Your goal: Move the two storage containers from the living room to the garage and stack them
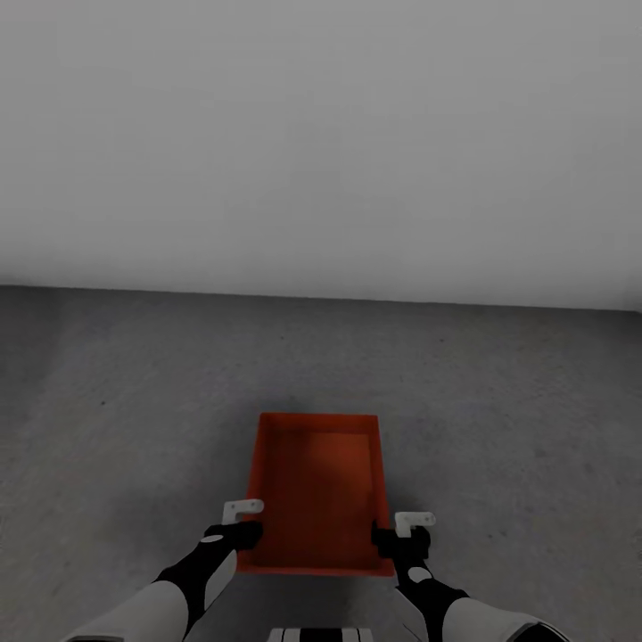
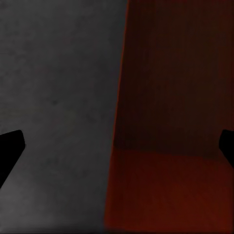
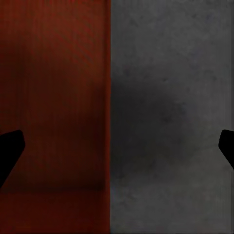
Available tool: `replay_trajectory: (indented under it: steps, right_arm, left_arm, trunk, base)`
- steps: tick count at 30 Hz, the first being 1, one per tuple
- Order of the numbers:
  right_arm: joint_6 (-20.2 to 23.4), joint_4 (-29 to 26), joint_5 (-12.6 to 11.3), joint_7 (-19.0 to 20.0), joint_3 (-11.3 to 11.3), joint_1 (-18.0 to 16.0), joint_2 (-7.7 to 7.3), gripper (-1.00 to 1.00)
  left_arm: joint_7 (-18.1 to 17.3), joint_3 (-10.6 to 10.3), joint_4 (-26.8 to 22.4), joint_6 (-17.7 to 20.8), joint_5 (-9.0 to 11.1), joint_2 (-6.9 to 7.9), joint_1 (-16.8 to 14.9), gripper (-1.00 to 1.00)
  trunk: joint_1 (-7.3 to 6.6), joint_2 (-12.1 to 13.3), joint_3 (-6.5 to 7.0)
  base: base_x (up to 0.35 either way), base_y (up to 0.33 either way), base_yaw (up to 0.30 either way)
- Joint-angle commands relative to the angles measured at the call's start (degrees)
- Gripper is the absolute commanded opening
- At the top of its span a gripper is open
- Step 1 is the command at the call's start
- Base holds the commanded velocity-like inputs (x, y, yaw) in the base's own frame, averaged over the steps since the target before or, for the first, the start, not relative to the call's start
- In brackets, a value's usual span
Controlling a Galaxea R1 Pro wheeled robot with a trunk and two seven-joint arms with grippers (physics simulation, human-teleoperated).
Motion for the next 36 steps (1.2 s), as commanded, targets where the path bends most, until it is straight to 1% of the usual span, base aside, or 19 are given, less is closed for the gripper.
replay_trajectory:
  steps: [1, 36]
  right_arm:
    - [-0.14, 0.04, -0.40, -0.20, 0.48, -0.02, 0.02, 1.00]
    - [-0.14, 0.04, -0.37, -0.15, 0.48, -0.02, 0.02, 1.00]
  left_arm:
    - [0.17, 0.03, -0.07, 0.24, 0.39, 0.02, 0.00, 1.00]
    - [0.17, -0.03, -0.03, 0.19, 0.46, -0.01, 0.00, 1.00]
  trunk:
    - [-0.23, 0.40, 0.15]
    - [-7.92, 14.44, 6.44]
  base:
    - [0.000, 0.000, 0.000]
    - [0.000, 0.000, 0.000]
